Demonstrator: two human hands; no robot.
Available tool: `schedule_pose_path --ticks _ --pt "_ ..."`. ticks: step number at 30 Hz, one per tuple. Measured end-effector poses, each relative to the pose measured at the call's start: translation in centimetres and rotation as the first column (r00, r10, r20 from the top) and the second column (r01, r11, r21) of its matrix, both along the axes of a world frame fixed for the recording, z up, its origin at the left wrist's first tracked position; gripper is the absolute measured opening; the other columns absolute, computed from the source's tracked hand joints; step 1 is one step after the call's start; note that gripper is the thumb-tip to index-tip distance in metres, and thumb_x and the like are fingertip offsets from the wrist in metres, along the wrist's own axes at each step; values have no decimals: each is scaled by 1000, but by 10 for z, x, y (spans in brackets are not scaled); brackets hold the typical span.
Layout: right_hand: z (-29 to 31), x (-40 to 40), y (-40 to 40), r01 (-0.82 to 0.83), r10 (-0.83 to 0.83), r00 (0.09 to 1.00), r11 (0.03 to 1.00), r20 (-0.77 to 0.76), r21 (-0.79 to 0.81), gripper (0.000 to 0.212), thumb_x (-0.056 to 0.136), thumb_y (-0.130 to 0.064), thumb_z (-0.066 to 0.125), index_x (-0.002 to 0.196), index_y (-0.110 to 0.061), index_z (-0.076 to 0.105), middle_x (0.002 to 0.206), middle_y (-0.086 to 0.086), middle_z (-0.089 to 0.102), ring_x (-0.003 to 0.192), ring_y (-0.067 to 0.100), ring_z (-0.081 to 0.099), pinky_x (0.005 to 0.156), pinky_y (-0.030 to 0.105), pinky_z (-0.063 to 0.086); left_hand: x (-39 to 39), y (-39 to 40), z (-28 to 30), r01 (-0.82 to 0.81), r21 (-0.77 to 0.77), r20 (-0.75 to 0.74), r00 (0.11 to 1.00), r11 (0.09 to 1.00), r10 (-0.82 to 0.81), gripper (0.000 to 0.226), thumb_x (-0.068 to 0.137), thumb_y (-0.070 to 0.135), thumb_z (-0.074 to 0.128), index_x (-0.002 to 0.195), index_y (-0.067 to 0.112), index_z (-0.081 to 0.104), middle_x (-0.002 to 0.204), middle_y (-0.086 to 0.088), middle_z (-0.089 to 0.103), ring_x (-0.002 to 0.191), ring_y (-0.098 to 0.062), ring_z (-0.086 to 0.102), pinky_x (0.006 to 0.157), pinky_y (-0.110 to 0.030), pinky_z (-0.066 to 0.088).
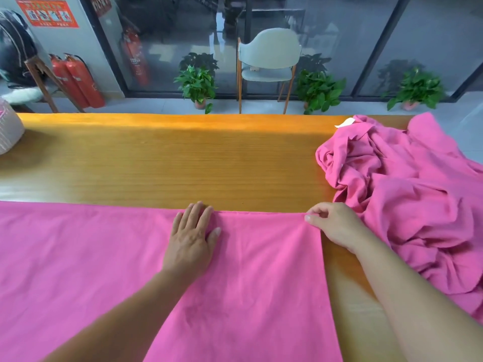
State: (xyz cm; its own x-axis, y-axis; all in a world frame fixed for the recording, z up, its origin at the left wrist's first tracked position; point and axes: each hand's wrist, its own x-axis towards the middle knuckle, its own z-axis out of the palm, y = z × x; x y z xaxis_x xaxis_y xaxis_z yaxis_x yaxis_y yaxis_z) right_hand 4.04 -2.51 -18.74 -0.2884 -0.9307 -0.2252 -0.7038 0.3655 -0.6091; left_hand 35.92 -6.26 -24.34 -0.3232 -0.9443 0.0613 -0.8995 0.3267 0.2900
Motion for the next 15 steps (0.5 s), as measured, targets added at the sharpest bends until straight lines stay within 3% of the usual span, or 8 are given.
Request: schedule_pose_path --ticks 3,6,8,10,13,15 --pt "-5 3 -3 -29 22 997 996 -80 -88 8 95 -27 62 89 -21 62 92 0 64 87 21 60 78 32 44 1 -6 0 -28 4 40 999 1000 28 78 90 62 5 152 22 30 160 3 23 149 -14 10 121 -33 -3" --pt "-13 9 -5 -5 5 982 1000 -188 2 15 99 -33 52 92 -21 56 88 1 64 91 28 61 74 35 43 -1 -8 -1 -47 20 82 996 999 45 80 88 65 0 154 25 22 162 7 13 150 -11 1 122 -37 -5" --pt "-17 11 -10 29 -10 967 997 -255 73 18 102 -36 46 95 -21 55 97 5 67 98 31 61 74 36 42 -1 -9 -1 -64 23 107 992 998 61 80 88 65 -2 154 26 20 162 9 11 150 -11 0 121 -37 -6" --pt "-18 11 -16 70 -39 955 993 -296 96 22 103 -36 41 100 -20 56 107 7 67 102 31 60 74 36 40 2 -14 0 -100 11 108 989 995 99 78 88 62 2 152 26 27 161 7 19 149 -14 9 121 -37 -4" --pt "-19 14 -21 133 -89 938 985 -334 112 24 103 -34 41 105 -16 57 113 12 66 106 33 59 74 35 36 5 -26 4 -130 -65 66 989 989 134 63 90 53 19 133 23 52 140 2 46 132 -23 41 117 -41 13" --pt "-17 20 -20 177 -124 916 978 -382 108 22 102 -34 44 108 -16 55 116 13 63 107 34 59 75 37 38 3 -33 7 -144 -72 25 989 987 146 50 91 47 32 125 21 57 131 -1 51 125 -28 46 116 -44 16"
